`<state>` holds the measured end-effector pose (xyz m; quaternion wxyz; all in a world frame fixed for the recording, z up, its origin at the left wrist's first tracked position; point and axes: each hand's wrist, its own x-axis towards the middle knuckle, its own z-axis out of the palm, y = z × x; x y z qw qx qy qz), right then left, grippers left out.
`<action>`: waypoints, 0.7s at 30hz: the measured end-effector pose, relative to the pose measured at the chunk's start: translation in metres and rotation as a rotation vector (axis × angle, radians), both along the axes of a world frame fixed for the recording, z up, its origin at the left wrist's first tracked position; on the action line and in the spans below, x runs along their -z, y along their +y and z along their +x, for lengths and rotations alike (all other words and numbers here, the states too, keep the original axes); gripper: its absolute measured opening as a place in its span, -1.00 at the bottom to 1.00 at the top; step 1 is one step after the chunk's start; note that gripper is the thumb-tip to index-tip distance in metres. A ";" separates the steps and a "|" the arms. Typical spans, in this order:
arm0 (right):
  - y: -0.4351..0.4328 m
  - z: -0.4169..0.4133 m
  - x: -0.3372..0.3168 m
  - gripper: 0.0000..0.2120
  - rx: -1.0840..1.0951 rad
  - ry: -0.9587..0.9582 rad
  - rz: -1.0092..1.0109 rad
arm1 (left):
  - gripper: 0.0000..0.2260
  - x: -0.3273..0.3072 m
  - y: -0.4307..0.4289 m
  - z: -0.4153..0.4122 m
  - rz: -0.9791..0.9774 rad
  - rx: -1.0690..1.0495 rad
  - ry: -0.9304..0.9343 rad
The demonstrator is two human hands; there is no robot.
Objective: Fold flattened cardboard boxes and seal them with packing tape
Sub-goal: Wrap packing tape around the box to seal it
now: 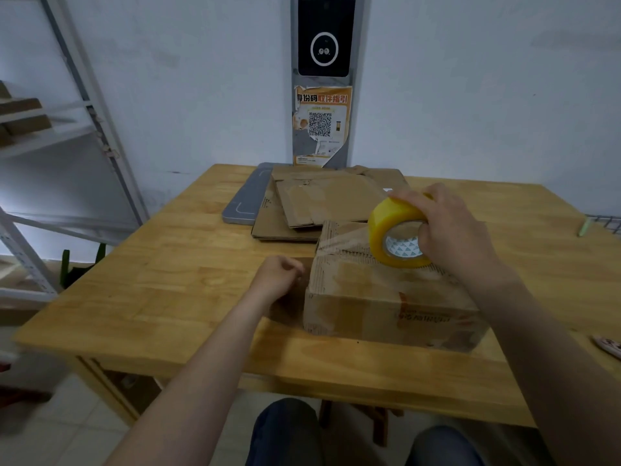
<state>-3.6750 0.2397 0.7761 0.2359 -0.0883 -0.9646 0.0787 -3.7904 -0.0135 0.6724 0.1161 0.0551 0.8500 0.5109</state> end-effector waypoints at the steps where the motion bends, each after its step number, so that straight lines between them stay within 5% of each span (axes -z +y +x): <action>1: 0.000 0.000 0.000 -0.26 -0.001 0.001 -0.007 | -0.86 -0.007 -0.004 0.001 0.146 -0.024 -0.047; 5: 0.001 -0.003 0.002 -0.26 0.004 0.008 -0.025 | -0.61 -0.038 -0.009 0.006 0.385 0.119 -0.202; 12: 0.010 -0.008 0.000 -0.25 -0.042 0.002 -0.030 | -0.09 -0.041 -0.001 0.009 0.183 0.326 -0.284; 17: 0.022 -0.004 0.011 -0.21 -0.177 0.093 -0.204 | -0.08 -0.034 0.003 0.015 0.079 0.388 -0.244; 21: 0.025 0.003 0.023 -0.27 -0.210 0.160 -0.363 | -0.20 -0.042 0.011 0.029 -0.169 0.542 0.104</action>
